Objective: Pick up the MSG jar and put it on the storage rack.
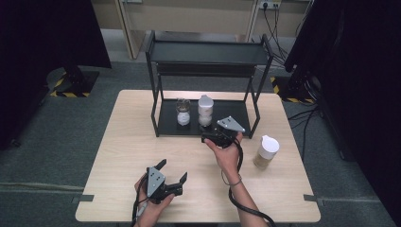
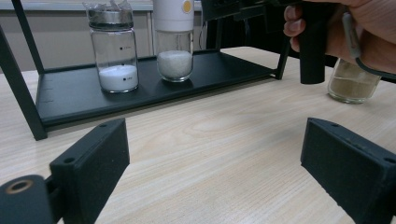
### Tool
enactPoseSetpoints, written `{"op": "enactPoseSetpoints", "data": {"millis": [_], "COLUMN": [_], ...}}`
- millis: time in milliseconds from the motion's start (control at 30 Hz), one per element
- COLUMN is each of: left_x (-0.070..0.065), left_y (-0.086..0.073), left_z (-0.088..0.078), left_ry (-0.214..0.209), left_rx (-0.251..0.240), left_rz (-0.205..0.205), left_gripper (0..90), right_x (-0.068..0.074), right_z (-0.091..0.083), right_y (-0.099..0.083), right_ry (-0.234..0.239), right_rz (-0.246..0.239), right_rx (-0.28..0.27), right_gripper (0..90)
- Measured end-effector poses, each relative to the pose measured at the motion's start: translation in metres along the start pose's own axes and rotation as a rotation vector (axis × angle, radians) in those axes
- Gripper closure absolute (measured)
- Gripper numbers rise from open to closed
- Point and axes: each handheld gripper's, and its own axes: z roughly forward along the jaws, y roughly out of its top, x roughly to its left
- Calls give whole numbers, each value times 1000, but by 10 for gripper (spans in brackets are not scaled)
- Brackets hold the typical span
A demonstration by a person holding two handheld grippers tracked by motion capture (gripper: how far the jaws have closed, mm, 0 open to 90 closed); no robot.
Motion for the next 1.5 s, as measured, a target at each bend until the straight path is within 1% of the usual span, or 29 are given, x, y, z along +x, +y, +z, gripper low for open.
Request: {"op": "enactPoseSetpoints", "data": {"millis": [467, 933, 1233, 1500], "left_x": [0, 0, 0, 0], "left_y": [0, 0, 0, 0], "left_z": [0, 0, 0, 0], "left_ry": [2, 1, 1, 2], "left_rx": [1, 1, 1, 1], "left_rz": [2, 2, 4, 5], "left_gripper": [75, 75, 74, 74], "right_x": [1, -1, -2, -2], "right_z": [-18, -35, -47, -54], "right_y": [-5, -14, -18, -25], "right_ry": [0, 4, 3, 8], "right_rz": [-6, -1, -2, -1], "right_rx": [-2, 2, -9, 3], "right_gripper": [14, 14, 14, 15]}}
